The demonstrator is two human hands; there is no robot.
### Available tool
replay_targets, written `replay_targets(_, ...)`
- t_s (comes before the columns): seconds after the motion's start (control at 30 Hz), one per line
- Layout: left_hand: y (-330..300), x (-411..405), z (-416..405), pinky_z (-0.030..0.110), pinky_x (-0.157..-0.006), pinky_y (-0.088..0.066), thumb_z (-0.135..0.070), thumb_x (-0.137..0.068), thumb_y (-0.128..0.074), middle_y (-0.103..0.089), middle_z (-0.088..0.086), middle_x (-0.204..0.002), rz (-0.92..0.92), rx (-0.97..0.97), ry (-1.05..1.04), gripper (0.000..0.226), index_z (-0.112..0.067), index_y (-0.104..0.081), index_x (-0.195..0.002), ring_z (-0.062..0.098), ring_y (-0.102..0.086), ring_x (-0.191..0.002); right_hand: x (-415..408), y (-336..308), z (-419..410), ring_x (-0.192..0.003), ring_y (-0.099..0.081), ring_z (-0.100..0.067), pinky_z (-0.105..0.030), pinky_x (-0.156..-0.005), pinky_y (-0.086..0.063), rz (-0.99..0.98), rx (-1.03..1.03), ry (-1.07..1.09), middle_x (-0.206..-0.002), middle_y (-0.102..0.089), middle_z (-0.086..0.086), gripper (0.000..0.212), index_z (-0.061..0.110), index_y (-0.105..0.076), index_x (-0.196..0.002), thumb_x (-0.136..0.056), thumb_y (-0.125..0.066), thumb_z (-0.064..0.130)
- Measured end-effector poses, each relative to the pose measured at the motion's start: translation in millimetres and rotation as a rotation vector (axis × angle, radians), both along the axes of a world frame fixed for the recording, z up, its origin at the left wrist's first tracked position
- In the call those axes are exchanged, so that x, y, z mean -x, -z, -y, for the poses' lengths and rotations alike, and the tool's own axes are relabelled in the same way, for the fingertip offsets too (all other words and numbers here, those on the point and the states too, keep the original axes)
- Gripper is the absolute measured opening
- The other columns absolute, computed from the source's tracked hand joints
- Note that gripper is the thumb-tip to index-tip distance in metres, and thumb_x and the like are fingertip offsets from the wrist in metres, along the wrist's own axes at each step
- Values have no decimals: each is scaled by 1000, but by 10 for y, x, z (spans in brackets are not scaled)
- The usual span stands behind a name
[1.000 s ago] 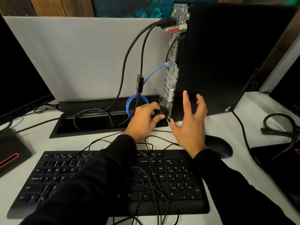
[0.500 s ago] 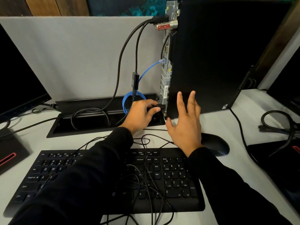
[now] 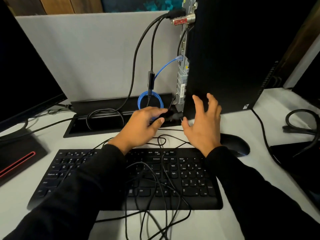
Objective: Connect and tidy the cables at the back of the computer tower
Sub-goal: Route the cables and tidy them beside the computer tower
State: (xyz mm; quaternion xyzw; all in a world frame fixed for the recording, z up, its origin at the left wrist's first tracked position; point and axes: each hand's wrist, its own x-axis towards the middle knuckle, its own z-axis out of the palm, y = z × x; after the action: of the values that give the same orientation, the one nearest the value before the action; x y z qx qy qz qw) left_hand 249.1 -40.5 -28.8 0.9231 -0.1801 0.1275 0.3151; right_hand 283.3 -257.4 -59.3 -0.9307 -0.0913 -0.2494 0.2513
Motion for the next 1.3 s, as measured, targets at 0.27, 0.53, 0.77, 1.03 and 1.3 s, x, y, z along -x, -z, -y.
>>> replay_targets(0.27,298,713,-754,35,-90,-50,-46,-97,-61,-72,-7,-103,-45,-191,-161,26,-26,-76,-105,15,-64,-97,320,-101,-385,-98,-53,-13,-35,-89,-48,-115,109,-605,-97,-61,7,34,21,-72,-102,-91,-62,51)
replay_targets(0.53,429,724,-838,42,-96,-49,-39,-95,-59,-61,-3,-116,-6,-48,-233,12,-29,-66,-94,25,-61,-111,430,-104,-376,-95,-54,-10,-30,-87,-45,-327,131,-598,-96,-58,9,18,27,-70,-87,-90,-73,45)
replay_targets(0.77,444,718,-810,42,-86,-53,-58,-95,-48,-67,-14,-98,-2,-28,-244,31,-34,-67,-95,16,-62,-97,345,-136,-202,-85,-61,-1,-14,-73,-43,-318,-126,-369,-89,-67,11,23,30,-73,-84,-91,-70,51)
replay_targets(1.03,164,499,-284,47,-100,-50,-41,-97,-51,-71,-2,-119,19,-51,-258,39,-22,-72,-124,22,-62,-115,151,-106,-108,-84,-60,-6,-23,-79,-51,-221,-228,-183,-97,-65,3,10,23,-71,-99,-91,-75,29)
replay_targets(1.3,2,-203,368,43,-79,-56,-37,-95,-64,-69,5,-105,-49,-378,-149,28,-23,-63,-119,27,-66,-96,50,-84,113,-106,-56,-14,-35,-96,-53,-241,-331,-125,-123,-51,0,39,27,-60,-129,-93,-73,23)
